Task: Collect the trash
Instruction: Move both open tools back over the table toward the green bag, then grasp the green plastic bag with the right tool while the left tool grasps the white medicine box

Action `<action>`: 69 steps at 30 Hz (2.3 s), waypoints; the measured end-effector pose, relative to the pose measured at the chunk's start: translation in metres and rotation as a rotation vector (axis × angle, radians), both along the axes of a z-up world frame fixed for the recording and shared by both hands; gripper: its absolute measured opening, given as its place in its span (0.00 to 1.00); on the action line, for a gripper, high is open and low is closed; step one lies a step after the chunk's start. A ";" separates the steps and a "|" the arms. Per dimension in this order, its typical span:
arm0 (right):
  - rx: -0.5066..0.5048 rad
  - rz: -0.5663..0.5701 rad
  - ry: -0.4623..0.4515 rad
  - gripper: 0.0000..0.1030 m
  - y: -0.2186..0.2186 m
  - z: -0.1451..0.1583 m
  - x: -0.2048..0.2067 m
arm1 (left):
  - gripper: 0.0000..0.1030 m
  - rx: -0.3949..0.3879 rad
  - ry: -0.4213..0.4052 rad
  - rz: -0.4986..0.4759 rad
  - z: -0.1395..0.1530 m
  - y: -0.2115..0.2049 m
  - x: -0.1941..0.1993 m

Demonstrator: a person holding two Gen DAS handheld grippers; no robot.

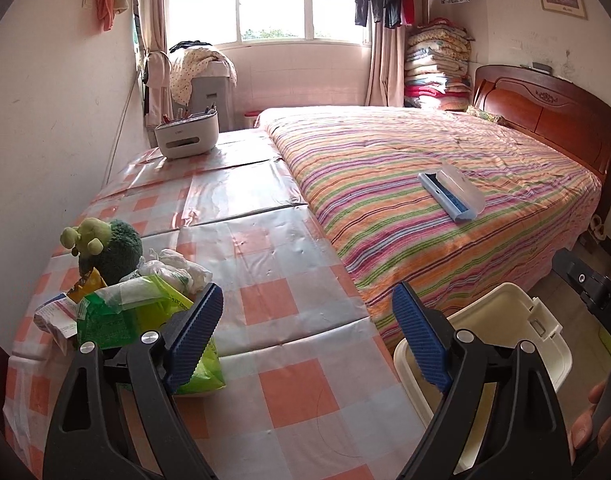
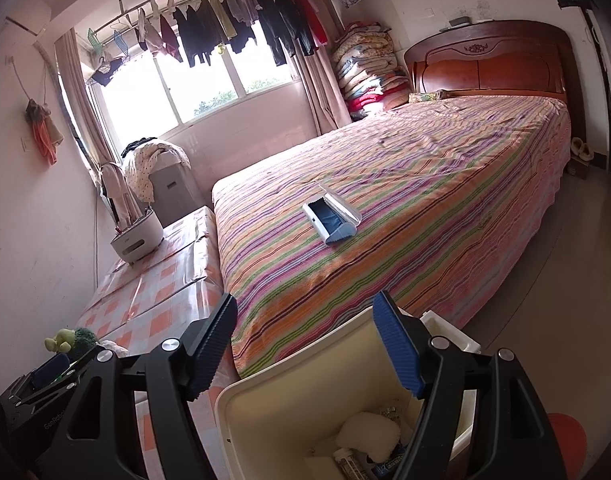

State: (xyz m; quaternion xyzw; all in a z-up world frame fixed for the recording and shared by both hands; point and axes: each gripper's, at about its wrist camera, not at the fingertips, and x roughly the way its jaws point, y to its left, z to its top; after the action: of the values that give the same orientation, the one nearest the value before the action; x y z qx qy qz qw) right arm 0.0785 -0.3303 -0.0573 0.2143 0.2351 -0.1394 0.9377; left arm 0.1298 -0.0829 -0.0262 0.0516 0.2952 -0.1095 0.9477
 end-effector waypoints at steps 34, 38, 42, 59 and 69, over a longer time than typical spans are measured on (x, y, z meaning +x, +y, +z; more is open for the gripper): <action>-0.138 0.386 0.094 0.67 0.169 -0.013 0.071 | 0.83 -0.027 0.055 0.302 -0.012 0.193 0.007; -0.156 0.480 0.119 0.66 0.197 -0.016 0.084 | 0.83 -0.041 0.060 0.370 -0.013 0.227 0.008; -0.169 0.609 0.151 0.67 0.230 -0.023 0.097 | 0.83 -0.068 0.072 0.436 -0.014 0.261 0.010; 0.081 0.851 0.359 0.67 0.261 -0.078 0.175 | 0.83 -0.196 0.168 0.473 -0.030 0.319 0.024; 0.142 0.929 0.378 0.47 0.264 -0.083 0.172 | 0.83 -0.286 0.224 0.487 -0.041 0.331 0.041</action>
State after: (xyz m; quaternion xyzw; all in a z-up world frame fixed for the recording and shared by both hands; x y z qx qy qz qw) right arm 0.2500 -0.0659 -0.1407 0.1214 0.4803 0.2725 0.8248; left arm 0.1708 0.2482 -0.0673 -0.1673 0.3830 0.0755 0.9053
